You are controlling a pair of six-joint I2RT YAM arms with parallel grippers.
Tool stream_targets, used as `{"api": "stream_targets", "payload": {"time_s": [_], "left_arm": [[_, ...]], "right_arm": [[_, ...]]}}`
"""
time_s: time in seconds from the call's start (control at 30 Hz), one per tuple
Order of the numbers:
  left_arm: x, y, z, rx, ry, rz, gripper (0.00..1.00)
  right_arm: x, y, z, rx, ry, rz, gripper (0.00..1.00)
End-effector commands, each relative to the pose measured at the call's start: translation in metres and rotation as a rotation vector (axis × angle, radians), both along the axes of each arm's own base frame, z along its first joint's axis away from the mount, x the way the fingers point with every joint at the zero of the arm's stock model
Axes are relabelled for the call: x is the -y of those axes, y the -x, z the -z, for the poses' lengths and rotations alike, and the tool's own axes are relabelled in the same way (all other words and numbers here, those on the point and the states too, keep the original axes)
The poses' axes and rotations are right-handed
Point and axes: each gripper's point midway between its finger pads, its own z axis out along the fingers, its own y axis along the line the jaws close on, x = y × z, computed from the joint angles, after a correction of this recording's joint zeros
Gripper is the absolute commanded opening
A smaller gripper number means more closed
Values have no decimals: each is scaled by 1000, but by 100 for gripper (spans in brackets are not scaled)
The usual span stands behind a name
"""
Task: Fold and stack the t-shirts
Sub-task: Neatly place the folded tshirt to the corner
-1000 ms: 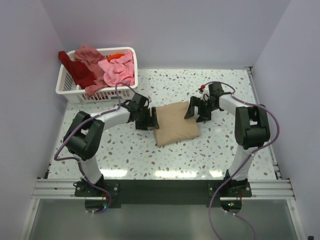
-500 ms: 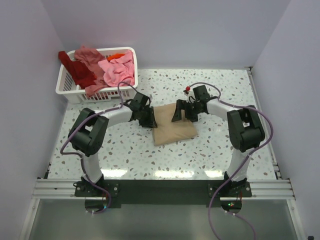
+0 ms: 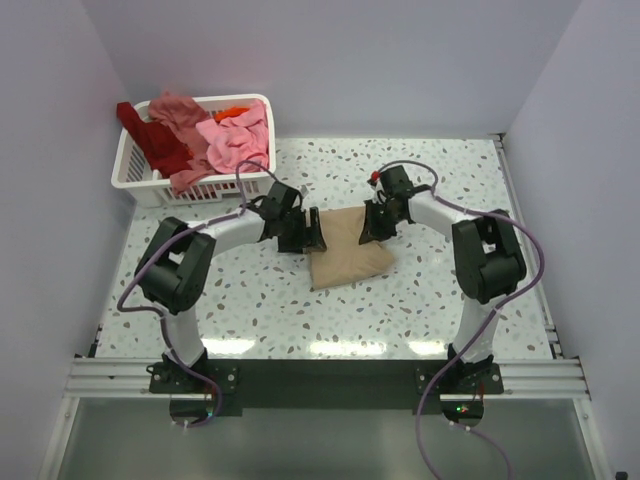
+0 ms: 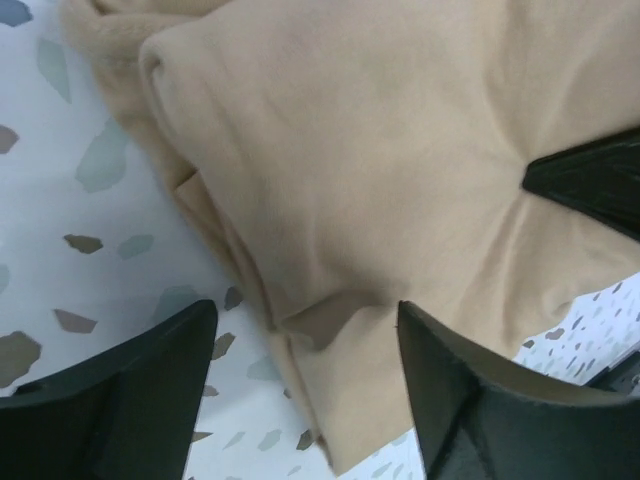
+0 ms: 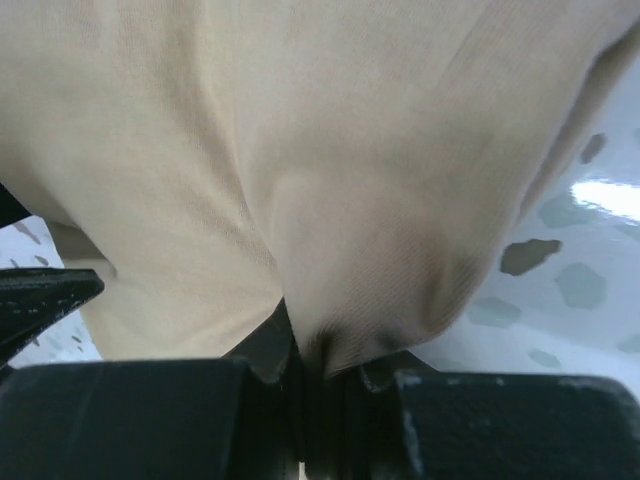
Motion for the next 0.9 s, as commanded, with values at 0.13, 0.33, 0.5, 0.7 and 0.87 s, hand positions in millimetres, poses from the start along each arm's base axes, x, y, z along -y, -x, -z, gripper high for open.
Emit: {"api": "stream_targets", "payload": {"time_s": [0.13,0.33,0.5,0.7,0.87], "left_arm": [[-8,-7,-53,111,-8,4,92],[-14,3,-65,117,-13,18,94],[-17,0,-75,143,-19,23,95],[-24,-5,-70,102,-69,-14,95],[-31,-11,-69,62,-117,-54,95]], "right_arm": [[50,-47,-47,111,263,34,0],[97,-80,-70,150,383,91,0],[146,-109,-77,161,489,145,0],[203,-146,-70,146,608,209,0],[265,-164,-62,122,655,354,0]]}}
